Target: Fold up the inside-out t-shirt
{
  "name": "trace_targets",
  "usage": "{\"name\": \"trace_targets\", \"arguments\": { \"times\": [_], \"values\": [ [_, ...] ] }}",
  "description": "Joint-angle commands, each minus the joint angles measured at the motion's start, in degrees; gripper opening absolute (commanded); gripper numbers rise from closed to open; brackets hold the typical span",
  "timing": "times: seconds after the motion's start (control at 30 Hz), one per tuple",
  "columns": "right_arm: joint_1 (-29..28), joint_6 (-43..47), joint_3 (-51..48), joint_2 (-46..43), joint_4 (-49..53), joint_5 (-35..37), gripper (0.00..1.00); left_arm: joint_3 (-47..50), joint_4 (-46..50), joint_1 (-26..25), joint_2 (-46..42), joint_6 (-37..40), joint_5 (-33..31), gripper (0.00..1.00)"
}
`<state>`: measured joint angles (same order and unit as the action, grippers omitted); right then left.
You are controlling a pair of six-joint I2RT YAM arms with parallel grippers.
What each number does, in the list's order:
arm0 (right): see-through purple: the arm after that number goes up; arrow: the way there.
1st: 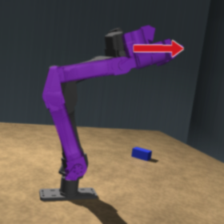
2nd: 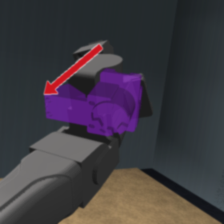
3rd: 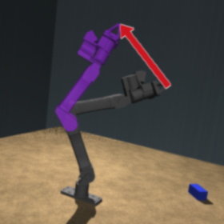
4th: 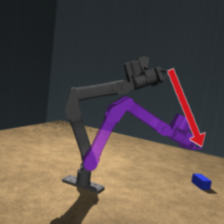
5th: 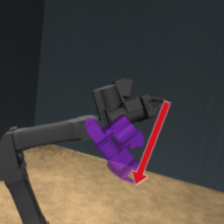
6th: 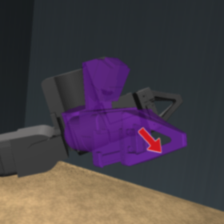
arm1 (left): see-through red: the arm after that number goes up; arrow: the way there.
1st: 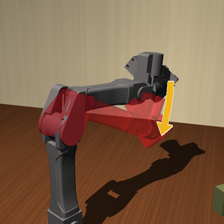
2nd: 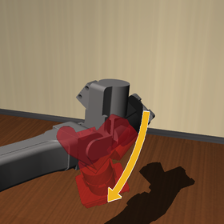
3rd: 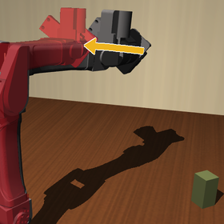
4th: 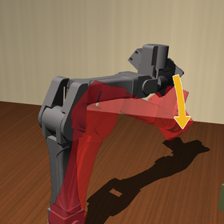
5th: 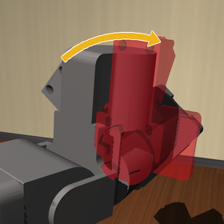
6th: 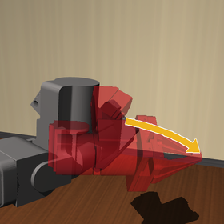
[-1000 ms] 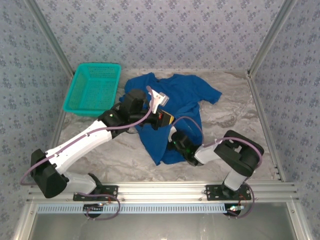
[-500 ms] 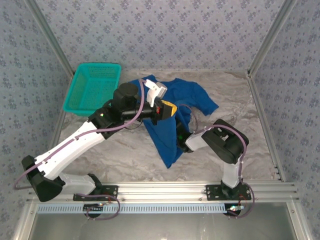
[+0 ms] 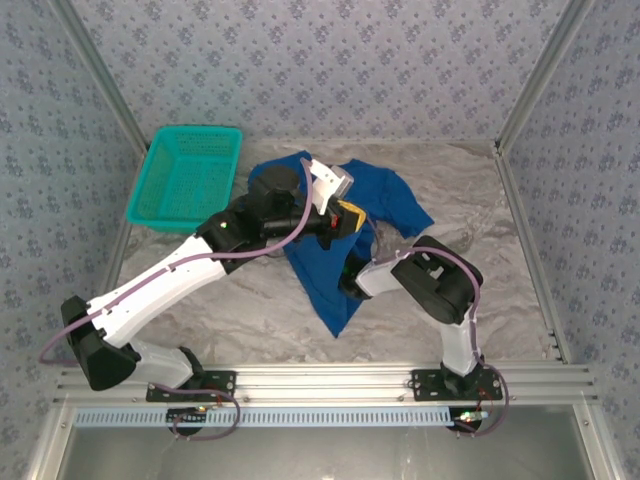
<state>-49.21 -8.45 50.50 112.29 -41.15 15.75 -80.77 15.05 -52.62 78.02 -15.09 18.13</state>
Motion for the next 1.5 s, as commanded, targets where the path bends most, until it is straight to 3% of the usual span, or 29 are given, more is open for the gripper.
{"name": "trace_targets", "arguments": {
  "times": [0.0,0.27,0.43,0.83,1.17,1.47],
  "values": [
    [-3.8,-1.8,1.6,1.3,4.3,5.6,0.39,-2.1,-0.8,-0.4,-3.9,3.3,-4.6,0.00],
    [-9.2,7.3,-1.2,1.2,-0.2,10.5,0.40,-1.4,2.3,0.9,-4.6,4.9,-8.7,0.00],
    [-7.9,8.4,-0.7,-1.0,2.9,6.9,0.44,0.2,3.3,1.5,-5.2,5.2,-8.5,0.00],
    [2.5,-0.7,8.8,3.9,11.1,8.1,0.45,5.5,-2.1,1.5,-10.9,1.4,6.5,0.00],
    [7.3,-9.9,11.2,7.0,14.3,6.0,0.47,9.4,-4.3,1.2,-7.6,1.0,7.6,0.00],
    [7.8,-14.3,16.6,11.3,18.8,4.4,0.50,5.2,-11.6,-1.7,-7.8,-0.9,11.3,0.00]
  ]
}}
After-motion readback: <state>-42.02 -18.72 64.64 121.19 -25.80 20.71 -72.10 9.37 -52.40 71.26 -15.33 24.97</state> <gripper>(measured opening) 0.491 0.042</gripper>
